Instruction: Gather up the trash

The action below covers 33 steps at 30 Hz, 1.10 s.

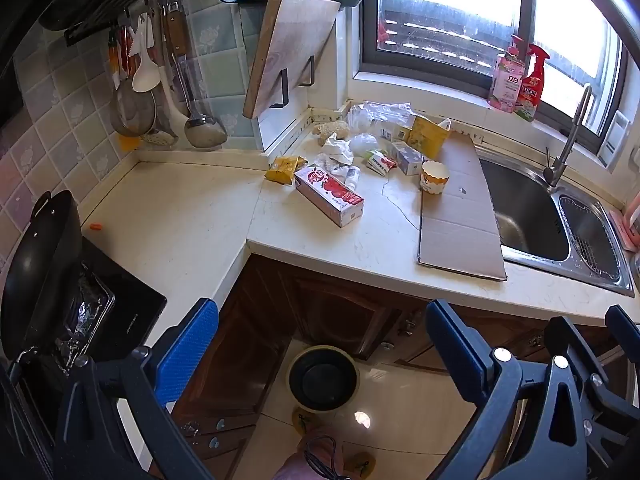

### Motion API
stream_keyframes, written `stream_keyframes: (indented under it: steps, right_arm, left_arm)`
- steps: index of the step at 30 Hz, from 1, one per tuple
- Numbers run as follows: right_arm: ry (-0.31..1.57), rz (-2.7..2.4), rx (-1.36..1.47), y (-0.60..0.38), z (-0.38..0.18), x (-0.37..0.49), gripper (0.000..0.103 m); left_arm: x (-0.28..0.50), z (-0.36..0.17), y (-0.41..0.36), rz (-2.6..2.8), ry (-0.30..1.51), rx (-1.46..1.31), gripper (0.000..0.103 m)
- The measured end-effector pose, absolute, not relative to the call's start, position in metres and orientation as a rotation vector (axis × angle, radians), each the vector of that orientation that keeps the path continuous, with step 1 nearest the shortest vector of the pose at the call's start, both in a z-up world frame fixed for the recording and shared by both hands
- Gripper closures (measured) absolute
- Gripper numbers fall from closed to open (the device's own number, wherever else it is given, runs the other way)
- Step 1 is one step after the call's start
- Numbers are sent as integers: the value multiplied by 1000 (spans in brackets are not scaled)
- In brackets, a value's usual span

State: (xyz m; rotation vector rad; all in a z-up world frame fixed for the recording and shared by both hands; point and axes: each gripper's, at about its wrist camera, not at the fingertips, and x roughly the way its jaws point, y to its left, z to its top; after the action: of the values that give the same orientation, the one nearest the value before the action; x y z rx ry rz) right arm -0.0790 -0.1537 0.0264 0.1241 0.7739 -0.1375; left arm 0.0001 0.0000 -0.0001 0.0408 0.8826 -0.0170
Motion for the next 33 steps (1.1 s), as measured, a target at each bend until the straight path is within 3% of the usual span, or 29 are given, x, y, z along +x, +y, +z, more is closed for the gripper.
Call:
stream_keyframes:
  steps: [33]
  right_arm:
    - [769, -136, 129, -155, 28, -70, 9]
  left_arm:
    - [14, 2, -2, -32, 875, 48, 2]
